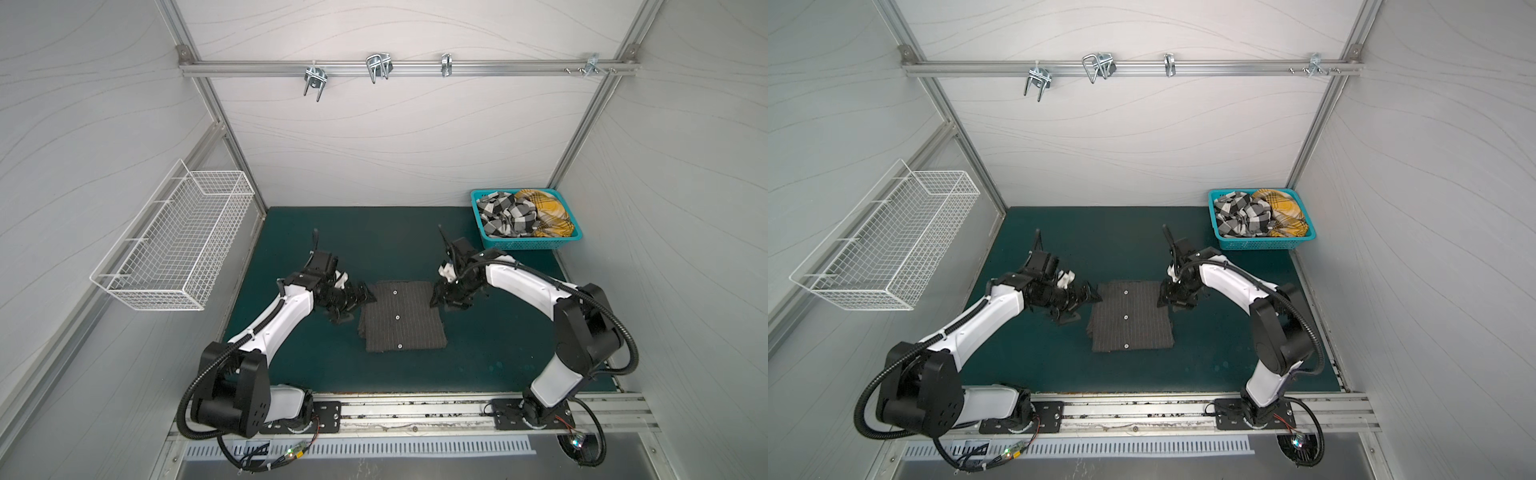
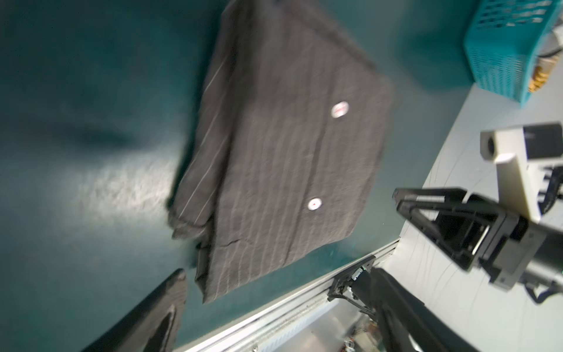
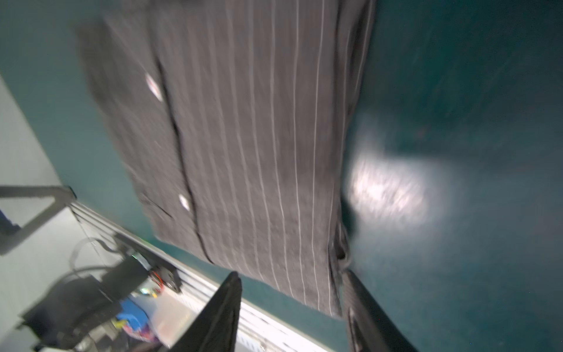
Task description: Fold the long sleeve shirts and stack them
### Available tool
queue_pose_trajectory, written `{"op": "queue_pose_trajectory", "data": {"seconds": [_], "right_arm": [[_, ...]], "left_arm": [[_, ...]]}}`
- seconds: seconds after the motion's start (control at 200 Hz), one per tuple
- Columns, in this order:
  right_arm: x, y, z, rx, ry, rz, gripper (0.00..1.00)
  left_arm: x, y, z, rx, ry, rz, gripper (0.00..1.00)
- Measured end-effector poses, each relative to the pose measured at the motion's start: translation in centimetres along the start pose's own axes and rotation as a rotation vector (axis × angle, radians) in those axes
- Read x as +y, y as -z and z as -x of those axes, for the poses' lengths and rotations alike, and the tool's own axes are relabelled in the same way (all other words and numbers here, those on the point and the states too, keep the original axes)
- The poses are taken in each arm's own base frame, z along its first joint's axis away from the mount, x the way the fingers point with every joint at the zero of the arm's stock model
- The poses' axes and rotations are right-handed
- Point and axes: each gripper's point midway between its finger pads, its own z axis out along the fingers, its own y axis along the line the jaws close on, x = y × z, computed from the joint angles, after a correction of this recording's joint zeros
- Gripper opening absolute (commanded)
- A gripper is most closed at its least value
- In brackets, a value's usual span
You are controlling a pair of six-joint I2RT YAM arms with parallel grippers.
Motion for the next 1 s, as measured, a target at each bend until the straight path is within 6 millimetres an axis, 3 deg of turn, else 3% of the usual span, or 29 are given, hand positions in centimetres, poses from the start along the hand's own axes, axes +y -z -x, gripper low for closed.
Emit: {"op": "queue_pose_trajectory", "data": {"seconds": [0.165,0.425,0.61,0.775,1.0], "right_arm": [[-1.5,-2.3,-3.3,0.088,-0.036,-0.038,0.55],[-1.3,-3.0,-3.4,0.08,-0.044,-0.026,0.55],[-1.1,-3.2,-3.1,0.072,-0.038,-0.019,0.55],[-1.2,-3.6,-3.1,0.081,-0.042,-0.024,0.55],[-1.4,-4.1,-3.2,0.092,-0.046,-0.031,0.54]], "left_arm": [[2.5,-2.3,-0.6,-0.045,0.056,-0.04,0.97],[3.1,-4.9,0.8,-0.034,0.089,-0.053,0.95],[2.0,-5.7,1.6,-0.019,0.111,-0.114,0.86],[1.2,-5.8,0.8,-0.001,0.106,-0.128,0.82],[0.0,-5.6,-0.4,0.017,0.089,-0.148,0.62]]}}
